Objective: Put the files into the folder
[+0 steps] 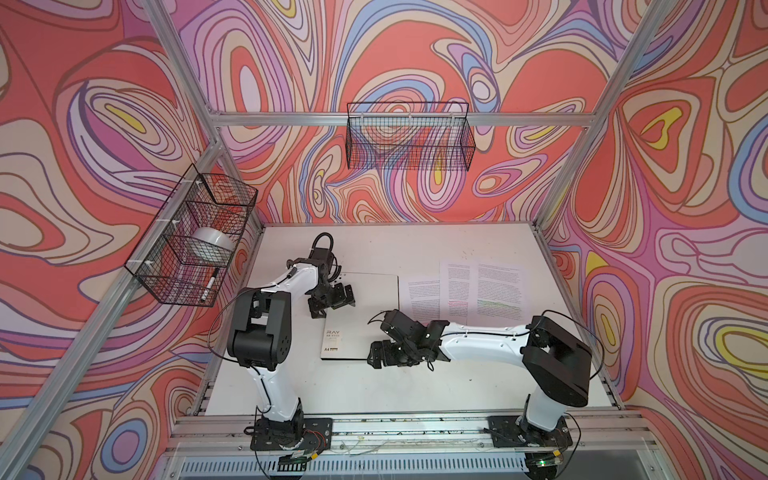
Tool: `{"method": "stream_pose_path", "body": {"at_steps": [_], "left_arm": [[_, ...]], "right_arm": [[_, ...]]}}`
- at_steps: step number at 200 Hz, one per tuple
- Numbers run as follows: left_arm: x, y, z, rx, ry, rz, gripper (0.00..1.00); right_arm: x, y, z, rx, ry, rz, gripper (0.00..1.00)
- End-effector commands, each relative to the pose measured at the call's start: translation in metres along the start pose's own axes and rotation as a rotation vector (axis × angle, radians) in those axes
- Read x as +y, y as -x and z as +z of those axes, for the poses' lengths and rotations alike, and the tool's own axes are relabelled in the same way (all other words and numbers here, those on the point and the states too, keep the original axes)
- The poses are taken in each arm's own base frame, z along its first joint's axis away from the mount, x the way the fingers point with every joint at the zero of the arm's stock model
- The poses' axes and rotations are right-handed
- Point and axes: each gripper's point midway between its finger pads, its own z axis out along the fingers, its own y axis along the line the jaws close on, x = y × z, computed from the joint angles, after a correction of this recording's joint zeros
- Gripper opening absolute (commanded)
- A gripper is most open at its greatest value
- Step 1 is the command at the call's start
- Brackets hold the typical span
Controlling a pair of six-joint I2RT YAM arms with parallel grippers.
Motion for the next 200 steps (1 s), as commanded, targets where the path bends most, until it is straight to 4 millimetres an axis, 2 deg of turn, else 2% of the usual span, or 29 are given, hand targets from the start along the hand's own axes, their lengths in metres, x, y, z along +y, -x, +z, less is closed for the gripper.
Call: {"method": "stream_pose_path", "body": {"at_steps": [1,37,73,96,115,145,179,200], "left_arm": [[-0.003,0.008,-0.016,-0.045,0.054,0.091,1.00],[0.011,0.009,-0.049,-0.105,0.172,0.337,1.00],[0.010,0.007,-0.081,-0.207,0.366,0.737,1.00],[0.002,-0.015,-0.075,-0.207,0.408,1.020,1.00],[0.000,-0.035,-0.067,-0.193,0.417,1.169,1.00],[0.000,-0.076,-0.056,-0.123,0.362,1.334,1.00],[0.002,-0.118,-0.039,-0.103,0.345,1.498,1.00],[0.005,-0.128,-0.028,-0.134,0.389,1.546,1.00]], "right_arm": [[-0.008,0.024,-0.007,-0.064,-0.037,-0.005,0.99],[-0.014,0.047,-0.035,-0.114,-0.018,-0.008,0.98],[-0.030,0.078,-0.066,-0.179,0.059,0.037,0.99],[-0.044,0.098,-0.080,-0.209,0.115,0.080,0.99],[-0.053,0.107,-0.083,-0.202,0.129,0.088,0.98],[-0.069,0.117,-0.088,-0.209,0.132,0.121,0.99],[-0.076,0.121,-0.093,-0.225,0.155,0.138,0.99],[-0.076,0.123,-0.093,-0.232,0.171,0.143,0.99]]}}
